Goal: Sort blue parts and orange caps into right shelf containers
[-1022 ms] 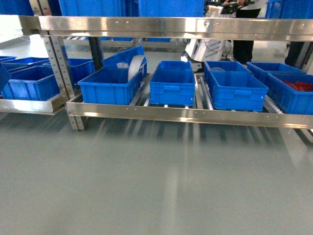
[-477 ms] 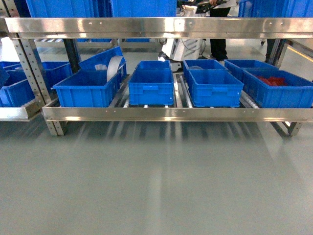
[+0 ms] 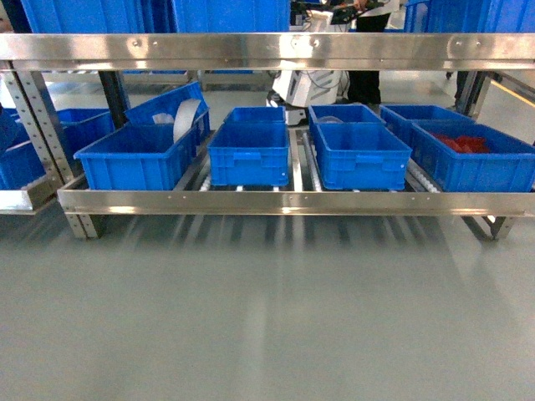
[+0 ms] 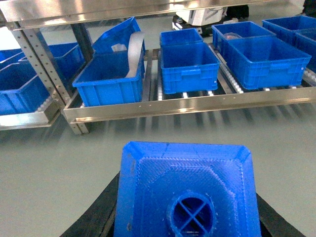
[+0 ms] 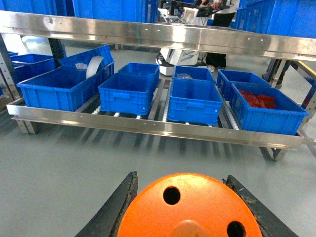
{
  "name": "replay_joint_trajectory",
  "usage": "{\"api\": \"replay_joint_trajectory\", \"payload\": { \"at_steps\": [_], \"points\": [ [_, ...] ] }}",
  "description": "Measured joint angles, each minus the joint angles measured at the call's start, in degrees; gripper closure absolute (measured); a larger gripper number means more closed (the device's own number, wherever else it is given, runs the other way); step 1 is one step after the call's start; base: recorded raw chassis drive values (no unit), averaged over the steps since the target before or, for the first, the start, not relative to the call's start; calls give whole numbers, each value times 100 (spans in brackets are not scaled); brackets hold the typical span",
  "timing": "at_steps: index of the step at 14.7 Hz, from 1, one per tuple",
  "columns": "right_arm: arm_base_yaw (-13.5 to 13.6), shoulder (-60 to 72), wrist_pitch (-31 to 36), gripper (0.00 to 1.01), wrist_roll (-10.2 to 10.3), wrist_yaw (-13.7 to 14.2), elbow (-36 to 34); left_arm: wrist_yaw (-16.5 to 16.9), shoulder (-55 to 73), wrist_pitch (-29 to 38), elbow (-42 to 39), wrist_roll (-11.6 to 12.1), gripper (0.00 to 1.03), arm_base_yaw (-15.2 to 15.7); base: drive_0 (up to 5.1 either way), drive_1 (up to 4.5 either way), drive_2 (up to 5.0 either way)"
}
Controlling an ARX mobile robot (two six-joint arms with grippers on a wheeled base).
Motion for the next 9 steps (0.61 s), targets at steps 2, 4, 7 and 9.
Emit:
{"api": "replay_joint_trajectory", "payload": {
  "at_steps": [2,4,7,9],
  "points": [
    [0,-2,-7,57,0,0,0,0,2,-31,0,0,59,0,0,0,0],
    [0,-2,4,57,0,2,0,11,0,-15,0,0,59,-13,0,0,0],
    [0,-2,-4,57,0,2,0,9,2,-7,0,0,59,-11,0,0,0],
    [0,-2,2,57,0,2,0,13,0,-2,0,0,59,-11,0,0,0]
  ]
}}
